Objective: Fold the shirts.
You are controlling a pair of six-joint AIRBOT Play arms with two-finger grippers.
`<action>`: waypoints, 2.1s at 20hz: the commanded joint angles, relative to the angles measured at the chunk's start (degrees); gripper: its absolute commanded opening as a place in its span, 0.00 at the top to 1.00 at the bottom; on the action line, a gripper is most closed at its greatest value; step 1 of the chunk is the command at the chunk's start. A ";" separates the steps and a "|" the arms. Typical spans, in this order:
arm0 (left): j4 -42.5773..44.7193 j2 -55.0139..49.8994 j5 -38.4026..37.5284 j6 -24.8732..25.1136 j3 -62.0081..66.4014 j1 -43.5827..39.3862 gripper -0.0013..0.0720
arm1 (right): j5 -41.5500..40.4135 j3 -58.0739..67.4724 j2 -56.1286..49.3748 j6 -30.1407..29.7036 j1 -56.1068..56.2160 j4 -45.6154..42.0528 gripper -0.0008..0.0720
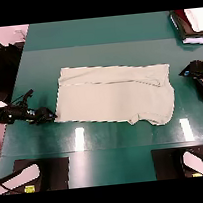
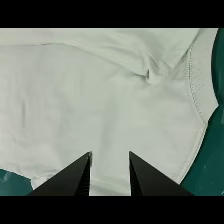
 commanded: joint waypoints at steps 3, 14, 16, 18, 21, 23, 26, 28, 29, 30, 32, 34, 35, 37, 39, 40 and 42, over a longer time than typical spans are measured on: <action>0.26 -0.04 4.85 0.24 -0.63 -6.27 0.32 | 0.81 0.07 0.02 0.04 0.02 0.35 0.59; -0.44 0.00 2.82 -3.10 7.87 -7.30 0.95 | 4.17 -26.12 8.74 0.04 -11.89 -4.15 0.37; -1.79 -0.02 3.17 -3.04 8.17 -7.30 0.95 | 4.00 -34.80 10.16 0.07 -12.94 -3.69 0.33; -2.10 -0.02 3.45 -3.02 8.17 -7.30 0.95 | 1.49 -41.46 11.26 0.04 -12.94 0.68 0.35; -2.10 -0.02 3.26 -3.02 8.17 -7.30 0.95 | -4.52 -46.90 12.41 0.02 -12.94 6.36 0.37; -2.14 -0.02 3.21 -3.04 8.17 -7.30 0.95 | -6.21 -48.46 12.37 0.04 -12.94 6.01 0.37; -2.29 -0.02 3.23 -3.02 8.17 -7.30 0.95 | -8.17 -48.81 12.35 0.04 -12.94 6.21 0.38; -2.29 -0.02 3.28 -3.02 8.17 -7.30 0.95 | -8.63 -48.81 12.35 0.04 -12.85 6.88 0.58; -2.27 -0.02 3.28 -3.02 8.17 -7.30 0.95 | -8.92 -48.81 12.35 0.02 -12.09 7.63 0.63; -2.29 -0.02 3.28 -3.02 8.17 -7.30 0.95 | -9.05 -48.81 12.35 0.02 -10.73 7.78 0.64; -2.27 -0.02 2.73 -2.97 8.17 -7.30 0.95 | -8.85 -48.78 12.35 0.02 -7.26 7.04 0.90; -1.88 0.24 1.64 -2.99 8.31 -7.30 0.95 | -7.93 -47.69 12.61 -0.07 -4.20 3.96 0.96; -1.01 1.33 1.62 -3.02 8.28 -7.30 0.96 | -7.17 -46.05 13.60 0.15 -2.75 1.55 0.96; 2.45 5.84 1.25 -3.37 8.28 -7.30 0.96 | -3.58 -40.54 17.53 2.08 -1.40 -5.88 0.96; 7.39 11.52 -0.74 -5.20 8.28 -7.30 0.96 | 1.46 -34.42 21.92 3.19 -1.42 -14.10 0.96; 8.61 14.25 -3.15 -6.01 8.26 -7.30 0.96 | 4.00 -31.74 24.02 3.19 -1.40 -17.66 0.96; 8.33 19.02 -10.23 -7.04 8.22 -7.32 0.96 | 7.56 -27.65 27.28 3.17 -1.40 -21.22 0.96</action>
